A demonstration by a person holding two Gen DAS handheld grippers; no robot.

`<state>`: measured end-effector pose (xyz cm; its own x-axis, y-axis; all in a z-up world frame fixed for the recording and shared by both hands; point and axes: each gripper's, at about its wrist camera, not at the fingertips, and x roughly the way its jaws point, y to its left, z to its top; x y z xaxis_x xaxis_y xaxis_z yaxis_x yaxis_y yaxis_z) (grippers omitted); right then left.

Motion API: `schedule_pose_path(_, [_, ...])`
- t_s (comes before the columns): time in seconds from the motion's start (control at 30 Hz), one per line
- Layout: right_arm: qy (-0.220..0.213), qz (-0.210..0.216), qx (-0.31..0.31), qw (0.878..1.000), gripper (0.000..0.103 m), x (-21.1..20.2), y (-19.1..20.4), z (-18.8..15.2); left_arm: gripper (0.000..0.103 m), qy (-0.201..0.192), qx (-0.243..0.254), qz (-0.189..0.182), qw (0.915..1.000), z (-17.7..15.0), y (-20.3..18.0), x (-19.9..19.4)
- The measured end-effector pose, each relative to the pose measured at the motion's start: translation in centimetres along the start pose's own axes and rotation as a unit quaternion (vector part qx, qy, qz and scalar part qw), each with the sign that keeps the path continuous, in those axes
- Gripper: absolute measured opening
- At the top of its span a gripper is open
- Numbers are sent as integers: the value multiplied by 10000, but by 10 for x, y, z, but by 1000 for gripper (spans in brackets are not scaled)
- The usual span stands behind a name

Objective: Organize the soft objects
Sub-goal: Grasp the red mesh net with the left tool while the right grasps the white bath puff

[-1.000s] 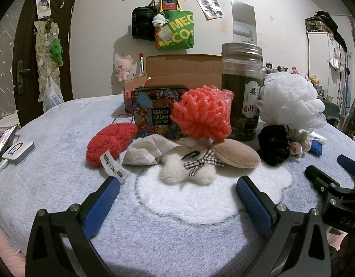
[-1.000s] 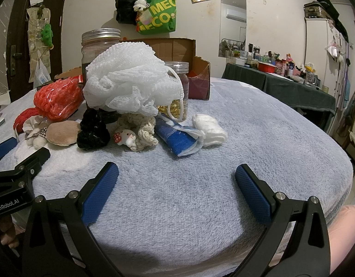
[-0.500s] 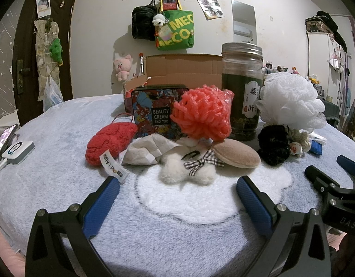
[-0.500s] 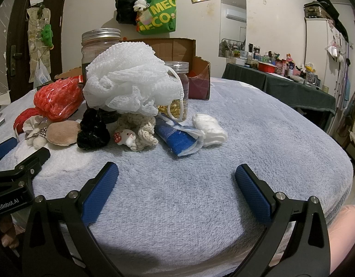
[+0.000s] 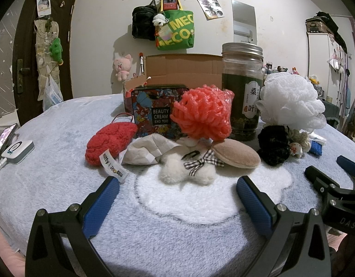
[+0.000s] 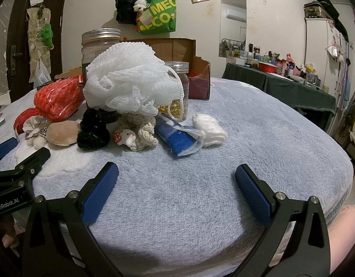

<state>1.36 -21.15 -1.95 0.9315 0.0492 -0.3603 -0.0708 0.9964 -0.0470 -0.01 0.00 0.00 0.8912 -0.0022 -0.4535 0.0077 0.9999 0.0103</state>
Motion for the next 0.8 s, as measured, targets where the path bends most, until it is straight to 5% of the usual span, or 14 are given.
schedule_pose_path(0.37, [46,71,-31,10000,103,1,0,1,103,0,9,-56,10000,5,0,-3])
schedule_pose_path(0.53, [-18,321,86,9994,103,-1,-10,16,103,-268,-7,-239,9994,35,3,-7])
schedule_pose_path(0.8, [-458,798,-38,9958,103,-10,-17,59,103,-38,193,-744,9970,76,2,6])
